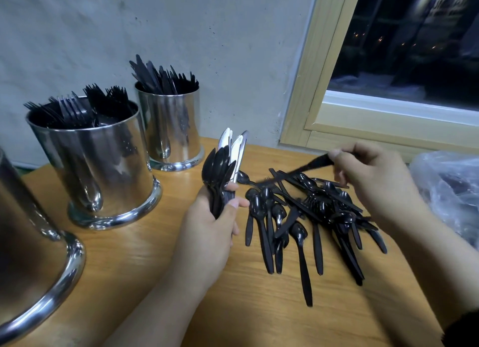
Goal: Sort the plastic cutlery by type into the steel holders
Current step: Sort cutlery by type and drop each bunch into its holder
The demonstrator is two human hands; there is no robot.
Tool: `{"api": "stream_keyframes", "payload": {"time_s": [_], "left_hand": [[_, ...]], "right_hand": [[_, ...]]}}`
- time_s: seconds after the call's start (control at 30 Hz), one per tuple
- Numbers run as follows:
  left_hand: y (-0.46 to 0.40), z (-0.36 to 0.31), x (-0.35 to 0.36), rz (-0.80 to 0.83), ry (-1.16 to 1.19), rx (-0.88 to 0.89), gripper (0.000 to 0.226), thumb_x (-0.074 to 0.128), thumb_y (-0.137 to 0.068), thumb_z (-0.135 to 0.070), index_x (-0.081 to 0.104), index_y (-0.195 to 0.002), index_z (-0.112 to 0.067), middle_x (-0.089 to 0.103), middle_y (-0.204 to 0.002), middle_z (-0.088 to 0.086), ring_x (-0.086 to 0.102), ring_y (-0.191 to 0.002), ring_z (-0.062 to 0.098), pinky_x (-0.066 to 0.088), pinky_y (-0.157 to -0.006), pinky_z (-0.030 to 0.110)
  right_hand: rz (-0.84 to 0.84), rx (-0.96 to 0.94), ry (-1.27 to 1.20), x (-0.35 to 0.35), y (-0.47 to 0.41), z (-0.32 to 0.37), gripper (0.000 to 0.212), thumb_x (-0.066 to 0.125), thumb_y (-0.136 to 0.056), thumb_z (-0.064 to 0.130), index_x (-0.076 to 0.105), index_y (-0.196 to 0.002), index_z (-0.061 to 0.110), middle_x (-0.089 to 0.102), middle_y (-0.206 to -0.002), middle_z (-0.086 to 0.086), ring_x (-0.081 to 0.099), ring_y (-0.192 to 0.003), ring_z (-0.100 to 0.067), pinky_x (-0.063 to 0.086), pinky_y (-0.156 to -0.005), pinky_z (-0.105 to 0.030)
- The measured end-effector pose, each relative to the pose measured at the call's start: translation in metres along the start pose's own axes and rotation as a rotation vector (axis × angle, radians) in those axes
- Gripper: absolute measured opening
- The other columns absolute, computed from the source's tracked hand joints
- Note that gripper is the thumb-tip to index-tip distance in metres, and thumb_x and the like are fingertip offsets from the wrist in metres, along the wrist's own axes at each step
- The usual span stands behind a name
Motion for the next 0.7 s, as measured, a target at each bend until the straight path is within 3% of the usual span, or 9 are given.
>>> {"api": "stream_keyframes", "payload": {"time_s": [0.07, 0.13, 0.27, 0.37, 0.47, 0.53, 0.63, 0.7], "left_hand": [[0.001, -0.002, 0.004, 0.035, -0.047, 0.025, 0.021, 0.054, -0.104, -0.019, 0.062, -0.102, -0.038, 0.072, -0.079, -0.008, 0.054, -0.055, 0.012, 0.052, -0.055, 0.038], [0.005, -0.005, 0.012, 0.111, -0.094, 0.049, 0.021, 0.053, -0.104, -0.018, 0.061, -0.103, -0.037, 0.070, -0.076, -0.016, 0.053, -0.053, 0.007, 0.050, -0.056, 0.030], [0.016, -0.004, 0.033, 0.292, -0.182, 0.052, 0.022, 0.054, -0.103, -0.024, 0.061, -0.098, -0.044, 0.065, -0.069, -0.021, 0.052, -0.053, -0.001, 0.046, -0.060, 0.017], [0.019, -0.002, 0.038, 0.344, -0.218, 0.044, 0.029, 0.055, -0.102, -0.026, 0.059, -0.098, -0.054, 0.068, -0.077, -0.025, 0.059, -0.065, -0.003, 0.047, -0.066, 0.018], [0.020, -0.003, 0.039, 0.369, -0.216, 0.034, 0.024, 0.055, -0.104, -0.025, 0.061, -0.103, -0.048, 0.074, -0.095, -0.024, 0.066, -0.089, -0.006, 0.047, -0.077, 0.016], [0.020, -0.004, 0.040, 0.381, -0.184, 0.040, 0.020, 0.054, -0.105, -0.024, 0.060, -0.108, -0.042, 0.076, -0.096, -0.019, 0.067, -0.086, -0.005, 0.048, -0.078, 0.019], [0.019, -0.001, 0.042, 0.398, -0.116, 0.009, 0.022, 0.055, -0.104, -0.019, 0.060, -0.111, -0.039, 0.077, -0.095, -0.010, 0.069, -0.075, 0.007, 0.060, -0.070, 0.035], [0.020, 0.000, 0.044, 0.416, -0.068, -0.026, 0.023, 0.057, -0.103, -0.016, 0.061, -0.113, -0.037, 0.077, -0.094, -0.006, 0.070, -0.073, 0.013, 0.061, -0.065, 0.035]], "right_hand": [[0.199, 0.033, 0.010, 0.010, 0.013, 0.004, 0.020, 0.064, -0.091, 0.037, 0.072, -0.084, 0.020, 0.065, -0.065, -0.002, 0.052, -0.056, -0.011, 0.043, -0.059, -0.028], [0.315, 0.043, -0.030, 0.020, 0.022, 0.008, 0.018, 0.069, -0.087, 0.034, 0.073, -0.084, 0.017, 0.068, -0.067, -0.005, 0.055, -0.061, -0.020, 0.045, -0.066, -0.037], [0.302, 0.042, -0.124, 0.035, 0.021, 0.010, 0.020, 0.073, -0.088, 0.025, 0.068, -0.083, 0.006, 0.065, -0.063, -0.005, 0.057, -0.057, -0.012, 0.046, -0.060, -0.021], [0.313, 0.096, -0.280, 0.044, 0.017, 0.001, 0.028, 0.071, -0.091, 0.021, 0.066, -0.089, -0.006, 0.064, -0.065, -0.007, 0.058, -0.060, -0.017, 0.048, -0.065, -0.032], [0.280, 0.111, -0.322, 0.046, 0.014, -0.004, 0.036, 0.070, -0.092, 0.024, 0.063, -0.093, -0.011, 0.065, -0.066, -0.007, 0.059, -0.061, -0.017, 0.049, -0.064, -0.030], [0.245, 0.095, -0.300, 0.048, 0.014, -0.002, 0.034, 0.071, -0.092, 0.023, 0.062, -0.086, -0.009, 0.067, -0.065, -0.007, 0.061, -0.060, -0.016, 0.051, -0.062, -0.027], [0.221, 0.094, -0.308, 0.053, 0.015, -0.002, 0.028, 0.071, -0.092, 0.022, 0.062, -0.081, -0.002, 0.067, -0.065, -0.008, 0.060, -0.061, -0.020, 0.050, -0.065, -0.033], [0.218, 0.095, -0.341, 0.057, 0.015, -0.002, 0.026, 0.070, -0.092, 0.022, 0.063, -0.080, 0.001, 0.067, -0.066, -0.009, 0.059, -0.061, -0.021, 0.051, -0.063, -0.031]]}}
Point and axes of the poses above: each hand's wrist, its own y-axis away from the middle knuckle, its own x-axis out of the palm, z = x × y, the point moved 9 cm from there along -y, towards the middle knuckle
